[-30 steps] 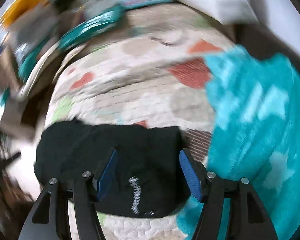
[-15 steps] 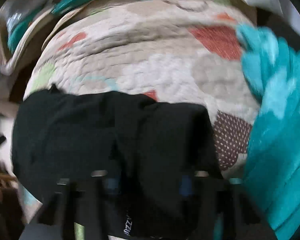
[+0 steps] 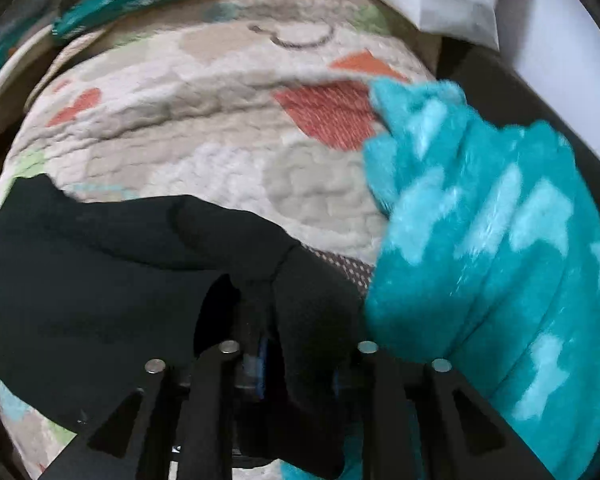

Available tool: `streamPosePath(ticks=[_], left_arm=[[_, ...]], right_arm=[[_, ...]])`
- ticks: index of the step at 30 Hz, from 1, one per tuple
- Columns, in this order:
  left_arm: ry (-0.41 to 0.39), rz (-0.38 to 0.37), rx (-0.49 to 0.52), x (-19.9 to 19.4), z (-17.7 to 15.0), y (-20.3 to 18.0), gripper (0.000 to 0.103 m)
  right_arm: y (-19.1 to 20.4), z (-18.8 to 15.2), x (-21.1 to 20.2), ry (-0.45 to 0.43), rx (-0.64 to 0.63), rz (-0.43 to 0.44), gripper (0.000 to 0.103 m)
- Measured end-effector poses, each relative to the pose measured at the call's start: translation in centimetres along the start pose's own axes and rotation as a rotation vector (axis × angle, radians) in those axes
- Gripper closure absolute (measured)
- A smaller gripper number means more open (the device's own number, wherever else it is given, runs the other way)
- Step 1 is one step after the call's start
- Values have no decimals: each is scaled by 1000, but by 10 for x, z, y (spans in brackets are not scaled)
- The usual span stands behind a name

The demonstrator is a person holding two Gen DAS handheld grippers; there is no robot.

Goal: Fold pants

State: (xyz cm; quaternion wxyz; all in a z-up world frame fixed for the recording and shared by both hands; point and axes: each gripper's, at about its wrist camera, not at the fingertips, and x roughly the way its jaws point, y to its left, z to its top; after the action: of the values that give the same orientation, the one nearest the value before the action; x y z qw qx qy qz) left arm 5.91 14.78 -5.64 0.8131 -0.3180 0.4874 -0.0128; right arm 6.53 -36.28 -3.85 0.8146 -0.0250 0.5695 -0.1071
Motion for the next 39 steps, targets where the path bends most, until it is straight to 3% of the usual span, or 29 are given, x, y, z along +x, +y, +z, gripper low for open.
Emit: streamPosePath(ticks=[3, 7, 8, 10, 11, 12, 16, 20, 22, 24, 28, 30, 33, 38, 39], left_arm=[[-16, 12, -13, -4, 4, 3, 50], [-43, 32, -47, -12, 11, 11, 50], [-48, 40, -55, -13, 12, 13, 50], [-65, 59, -86, -17, 17, 22, 50], [-74, 65, -111, -20, 19, 28, 50], [-80, 70, -132, -22, 21, 34, 50], [-98, 94, -206, -29, 24, 55, 50], [-59, 69, -222, -24, 20, 59, 50], [-51, 73, -212, -24, 19, 57, 50], [-68, 88, -225, -29, 20, 58, 50], [-120, 79, -282, -48, 25, 71, 50], [-154, 94, -301, -61, 27, 80, 50], [-209, 99, -348, -84, 30, 98, 49], [-263, 106, -407, -110, 34, 125, 46], [-267, 93, -427, -114, 34, 131, 46]], right_arm=[[10, -6, 1, 17, -36, 12, 76], [3, -7, -10, 18, 10, 141, 75], [0, -7, -9, 23, 25, 150, 70], [-10, -5, -6, 31, 65, 115, 59], [-17, -6, -8, 20, 95, 90, 45], [-21, -7, -11, 6, 119, 81, 38], [-26, -11, -32, -65, 181, 83, 38], [7, -13, -58, -162, 94, 50, 38], [43, -16, -74, -210, -12, 88, 38], [99, -22, -86, -241, -170, 208, 38], [230, -45, -101, -268, -488, 416, 38], [289, -57, -104, -291, -622, 457, 38], [373, -76, -100, -321, -815, 455, 39], [453, -94, -76, -333, -998, 398, 40], [465, -97, -69, -334, -1023, 361, 51]])
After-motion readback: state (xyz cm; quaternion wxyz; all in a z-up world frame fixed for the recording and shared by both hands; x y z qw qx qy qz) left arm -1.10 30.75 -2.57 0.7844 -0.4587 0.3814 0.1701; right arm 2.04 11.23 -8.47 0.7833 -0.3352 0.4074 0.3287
